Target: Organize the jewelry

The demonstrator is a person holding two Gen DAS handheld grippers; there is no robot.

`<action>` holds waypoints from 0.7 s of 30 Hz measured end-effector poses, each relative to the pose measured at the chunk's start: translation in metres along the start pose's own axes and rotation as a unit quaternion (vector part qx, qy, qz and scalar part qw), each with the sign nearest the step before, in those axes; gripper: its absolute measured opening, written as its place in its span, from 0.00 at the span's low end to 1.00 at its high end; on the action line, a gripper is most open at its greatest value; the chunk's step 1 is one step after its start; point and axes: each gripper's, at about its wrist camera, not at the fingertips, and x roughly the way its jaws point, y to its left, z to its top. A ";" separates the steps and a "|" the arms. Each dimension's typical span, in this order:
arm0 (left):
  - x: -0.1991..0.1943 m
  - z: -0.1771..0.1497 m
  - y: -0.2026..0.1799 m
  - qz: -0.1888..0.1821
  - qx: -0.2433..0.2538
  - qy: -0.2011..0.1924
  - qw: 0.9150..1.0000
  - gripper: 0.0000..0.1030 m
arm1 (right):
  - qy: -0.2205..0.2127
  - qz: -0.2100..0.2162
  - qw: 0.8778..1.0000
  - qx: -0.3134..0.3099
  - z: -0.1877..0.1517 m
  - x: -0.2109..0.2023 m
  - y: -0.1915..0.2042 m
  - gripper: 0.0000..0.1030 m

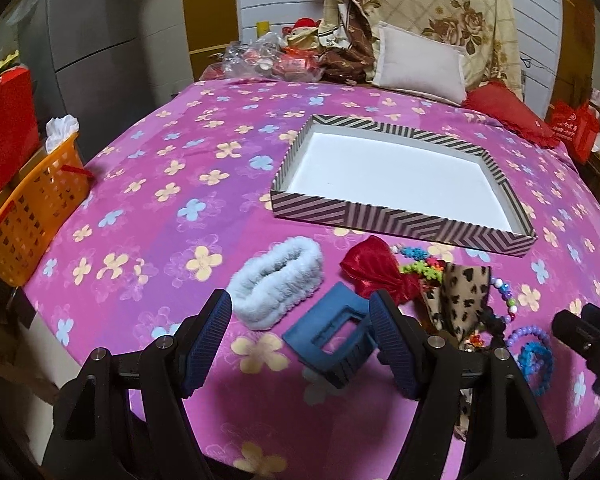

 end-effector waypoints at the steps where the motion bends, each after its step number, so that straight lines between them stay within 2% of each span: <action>1: -0.001 0.000 -0.001 -0.001 0.000 0.000 1.000 0.75 | -0.002 0.001 1.000 -0.002 0.000 -0.001 0.002 0.94; 9: -0.005 -0.001 -0.005 -0.004 0.000 0.000 1.000 0.75 | -0.014 -0.006 1.000 -0.005 0.002 -0.012 0.008 0.94; 21: -0.006 -0.001 -0.009 -0.004 0.002 0.008 1.000 0.74 | -0.012 -0.008 1.000 -0.004 0.003 -0.008 0.007 0.94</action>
